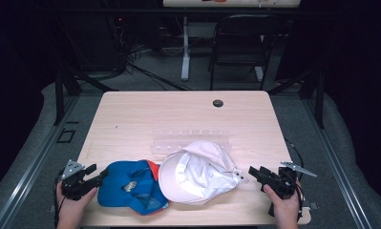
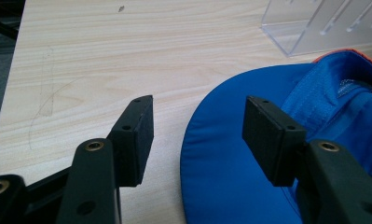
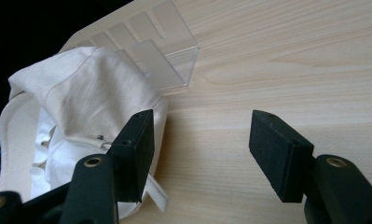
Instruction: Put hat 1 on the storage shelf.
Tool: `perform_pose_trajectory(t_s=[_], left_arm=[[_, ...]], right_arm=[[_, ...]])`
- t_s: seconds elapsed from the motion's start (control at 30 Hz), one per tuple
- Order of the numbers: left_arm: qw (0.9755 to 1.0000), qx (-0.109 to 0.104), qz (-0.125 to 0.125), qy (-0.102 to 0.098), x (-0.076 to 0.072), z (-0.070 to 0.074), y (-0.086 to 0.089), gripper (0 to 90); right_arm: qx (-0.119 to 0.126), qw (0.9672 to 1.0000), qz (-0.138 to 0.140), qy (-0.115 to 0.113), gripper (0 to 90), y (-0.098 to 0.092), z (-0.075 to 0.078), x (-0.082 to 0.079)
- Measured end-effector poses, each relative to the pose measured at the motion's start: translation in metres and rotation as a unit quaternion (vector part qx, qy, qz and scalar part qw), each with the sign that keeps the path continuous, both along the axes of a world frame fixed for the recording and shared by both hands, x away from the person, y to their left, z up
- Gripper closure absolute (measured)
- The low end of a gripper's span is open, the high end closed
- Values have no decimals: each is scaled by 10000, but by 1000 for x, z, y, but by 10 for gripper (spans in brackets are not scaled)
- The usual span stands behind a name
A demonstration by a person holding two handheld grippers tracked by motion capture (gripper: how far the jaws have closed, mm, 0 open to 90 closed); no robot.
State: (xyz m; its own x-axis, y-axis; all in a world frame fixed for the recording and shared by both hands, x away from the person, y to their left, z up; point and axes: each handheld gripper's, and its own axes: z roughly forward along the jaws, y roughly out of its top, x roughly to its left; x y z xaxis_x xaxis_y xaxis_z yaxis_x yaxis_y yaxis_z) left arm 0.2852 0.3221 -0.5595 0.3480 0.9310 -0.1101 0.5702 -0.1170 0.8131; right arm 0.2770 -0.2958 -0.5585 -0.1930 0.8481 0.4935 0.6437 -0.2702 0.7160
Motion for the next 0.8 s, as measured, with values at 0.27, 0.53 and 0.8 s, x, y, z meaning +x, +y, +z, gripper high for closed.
perform_pose_trajectory(t_s=[0.27,0.53,0.8], left_arm=[[10000,21,-41,-16,0,0,-2,438],[10000,16,-45,-15,0,0,-2,438],[10000,1,-34,-7,0,-1,-2,438]], right_arm=[[47,9994,343,-3,409,13,5,-3],[8,9976,692,-97,410,27,9,-5],[-74,9963,855,-34,410,34,7,-4]])
